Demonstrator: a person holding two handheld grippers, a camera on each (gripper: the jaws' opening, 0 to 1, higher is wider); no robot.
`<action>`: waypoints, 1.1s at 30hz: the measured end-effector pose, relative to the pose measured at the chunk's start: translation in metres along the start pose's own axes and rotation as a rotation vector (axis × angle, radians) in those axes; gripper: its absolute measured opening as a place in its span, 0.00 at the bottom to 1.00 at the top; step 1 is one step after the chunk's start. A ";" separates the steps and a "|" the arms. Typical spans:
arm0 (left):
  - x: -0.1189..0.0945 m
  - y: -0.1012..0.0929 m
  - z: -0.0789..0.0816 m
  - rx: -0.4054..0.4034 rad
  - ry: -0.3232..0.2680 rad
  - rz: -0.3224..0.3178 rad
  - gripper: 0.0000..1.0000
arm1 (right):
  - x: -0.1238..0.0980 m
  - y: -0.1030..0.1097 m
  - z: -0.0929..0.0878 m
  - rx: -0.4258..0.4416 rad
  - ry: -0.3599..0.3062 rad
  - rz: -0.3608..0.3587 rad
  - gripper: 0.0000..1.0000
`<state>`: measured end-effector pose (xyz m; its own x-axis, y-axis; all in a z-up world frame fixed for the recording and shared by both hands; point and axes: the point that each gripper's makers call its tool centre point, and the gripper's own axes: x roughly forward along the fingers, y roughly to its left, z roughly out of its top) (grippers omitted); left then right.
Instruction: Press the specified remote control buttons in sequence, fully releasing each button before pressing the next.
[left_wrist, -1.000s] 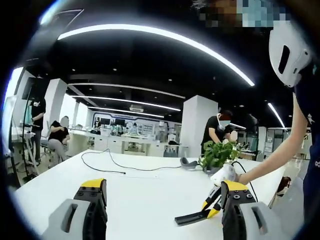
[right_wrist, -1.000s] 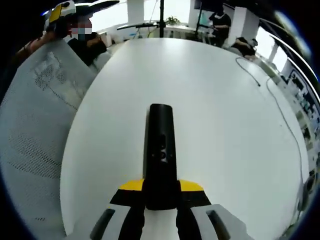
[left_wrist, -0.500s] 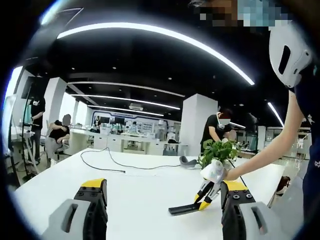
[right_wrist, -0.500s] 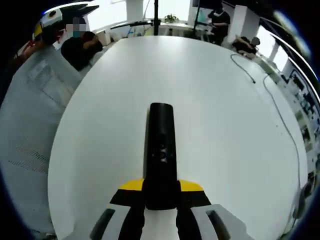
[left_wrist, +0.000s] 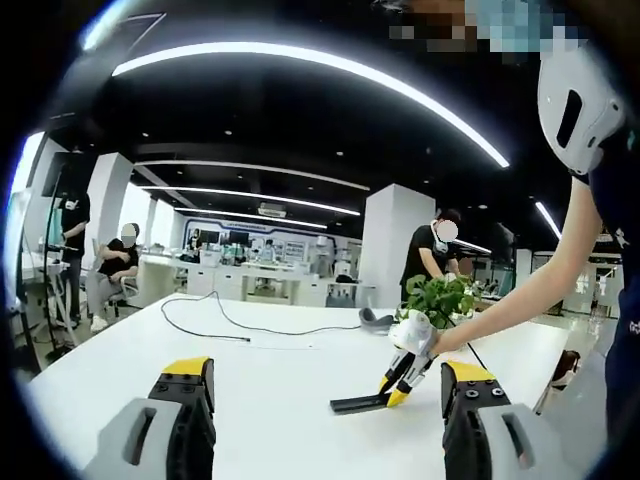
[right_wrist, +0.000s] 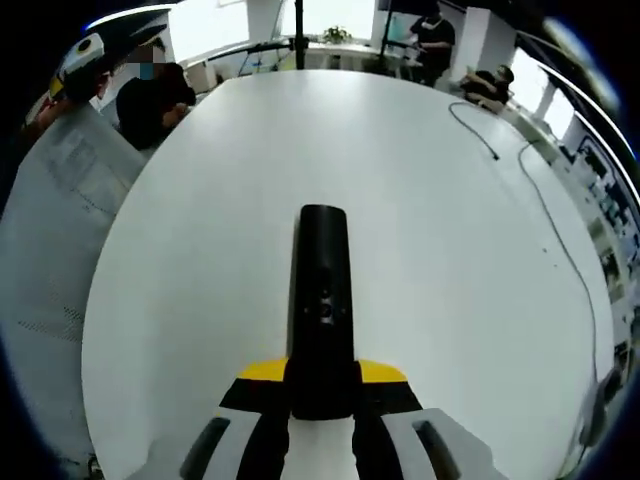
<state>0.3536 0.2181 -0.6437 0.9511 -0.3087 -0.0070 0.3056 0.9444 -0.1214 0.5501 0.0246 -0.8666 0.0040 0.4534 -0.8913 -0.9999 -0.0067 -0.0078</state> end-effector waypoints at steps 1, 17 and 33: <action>0.000 0.000 0.000 0.000 0.001 0.000 0.99 | 0.000 -0.003 0.000 -0.002 0.000 -0.001 0.20; -0.001 0.000 -0.001 -0.003 0.005 -0.001 0.99 | -0.001 -0.002 0.003 0.073 -0.054 -0.024 0.26; -0.001 0.003 0.001 -0.018 -0.006 0.013 1.00 | -0.075 0.005 0.026 0.434 -0.501 -0.365 0.89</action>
<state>0.3535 0.2218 -0.6436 0.9553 -0.2955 -0.0025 0.2923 0.9461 -0.1392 0.5442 0.0133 -0.7878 0.4347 0.7112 -0.5525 -0.8503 0.5262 0.0083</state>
